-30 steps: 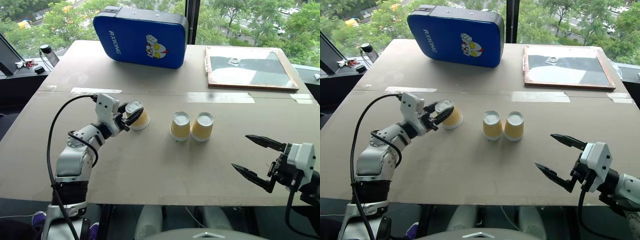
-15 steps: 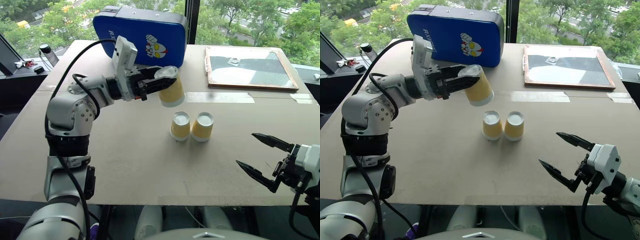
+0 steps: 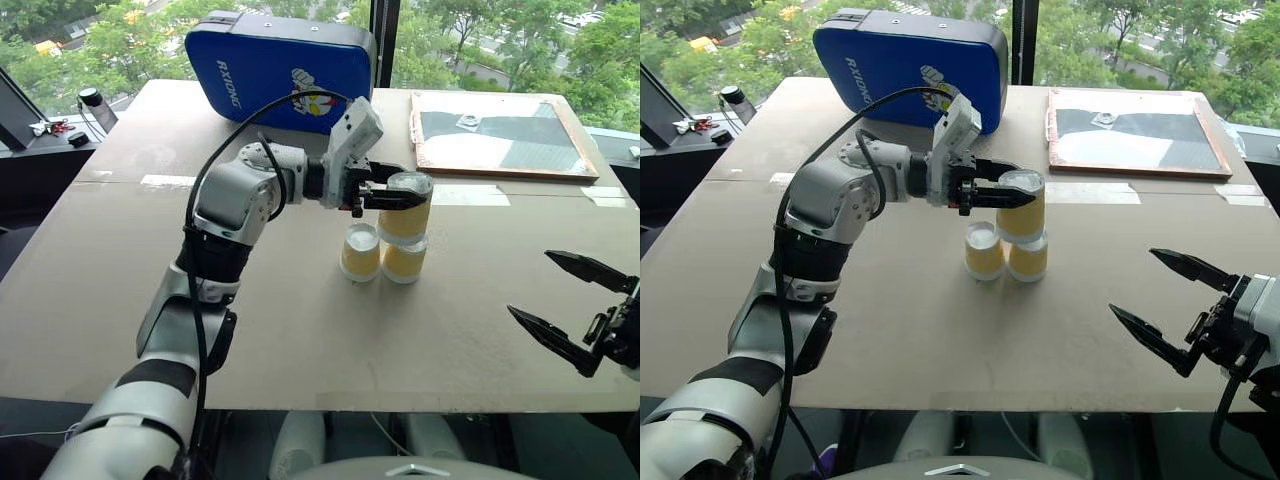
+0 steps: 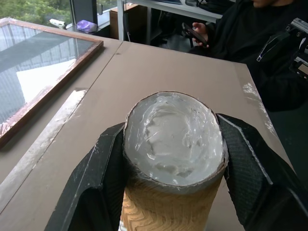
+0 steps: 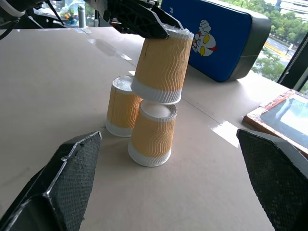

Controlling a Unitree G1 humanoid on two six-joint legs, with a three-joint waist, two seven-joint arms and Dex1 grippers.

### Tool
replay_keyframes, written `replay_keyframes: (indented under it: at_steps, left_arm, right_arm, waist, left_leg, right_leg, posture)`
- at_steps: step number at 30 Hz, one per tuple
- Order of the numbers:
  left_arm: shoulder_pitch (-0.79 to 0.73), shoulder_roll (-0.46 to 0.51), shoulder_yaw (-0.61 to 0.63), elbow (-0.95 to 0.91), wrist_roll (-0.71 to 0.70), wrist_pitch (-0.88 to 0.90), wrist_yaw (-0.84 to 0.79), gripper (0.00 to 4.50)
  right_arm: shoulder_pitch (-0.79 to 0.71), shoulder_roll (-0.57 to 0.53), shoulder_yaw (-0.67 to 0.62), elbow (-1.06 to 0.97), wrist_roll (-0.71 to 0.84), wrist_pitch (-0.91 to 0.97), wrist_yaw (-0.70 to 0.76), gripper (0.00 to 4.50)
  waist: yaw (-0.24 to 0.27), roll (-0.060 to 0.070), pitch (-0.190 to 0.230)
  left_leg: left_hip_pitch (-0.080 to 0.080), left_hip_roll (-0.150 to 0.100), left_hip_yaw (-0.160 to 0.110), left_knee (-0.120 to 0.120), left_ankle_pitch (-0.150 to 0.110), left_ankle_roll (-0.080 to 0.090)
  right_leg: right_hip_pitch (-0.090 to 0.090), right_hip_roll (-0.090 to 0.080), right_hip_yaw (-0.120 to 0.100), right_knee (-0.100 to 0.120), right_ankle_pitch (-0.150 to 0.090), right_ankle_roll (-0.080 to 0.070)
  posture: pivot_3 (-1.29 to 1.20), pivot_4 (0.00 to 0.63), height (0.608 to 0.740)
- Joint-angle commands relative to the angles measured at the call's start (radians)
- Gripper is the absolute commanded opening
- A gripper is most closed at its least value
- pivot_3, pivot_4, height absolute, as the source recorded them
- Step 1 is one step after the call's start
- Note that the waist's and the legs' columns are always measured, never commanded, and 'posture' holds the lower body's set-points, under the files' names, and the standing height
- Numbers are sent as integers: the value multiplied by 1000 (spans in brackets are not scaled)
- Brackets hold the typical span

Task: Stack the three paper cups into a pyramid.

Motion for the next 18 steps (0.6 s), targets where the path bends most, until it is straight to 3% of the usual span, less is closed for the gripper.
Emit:
replay_keyframes:
  at_steps: [1, 14, 16, 18]
  left_arm:
    - [-1, 12, -4, -31, 24, -36, -37, 2211]
    - [41, 10, 3, -34, 65, -60, -48, 2211]
    - [54, 7, 11, -38, 60, -65, -50, 3227]
    - [61, 6, 22, -46, 69, -68, -29, 3906]
  right_arm:
    - [-3, -17, -39, 5, 22, -1, 17, 4500]
    - [-25, -32, -38, 33, 14, 5, 25, 4500]
    - [-23, -35, -39, 31, 15, 9, 27, 4500]
    - [-23, -40, -44, 27, 20, 16, 29, 4500]
  waist:
    - [1, 0, 0]
    - [2, 0, 0]
    - [2, 0, 0]
    - [2, 0, 0]
  left_leg:
    - [0, 0, 0, 0, 0, 0]
    - [0, 0, 0, 0, 0, 0]
    - [0, 0, 0, 0, 0, 0]
    - [0, 0, 0, 0, 0, 0]
  right_leg:
    - [0, 0, 0, 0, 0, 0]
    - [0, 0, 0, 0, 0, 0]
    - [0, 0, 0, 0, 0, 0]
    - [0, 0, 0, 0, 0, 0]
  posture:
    - [0, 150, 740]
    - [0, 150, 740]
    - [0, 150, 740]
    - [0, 150, 740]
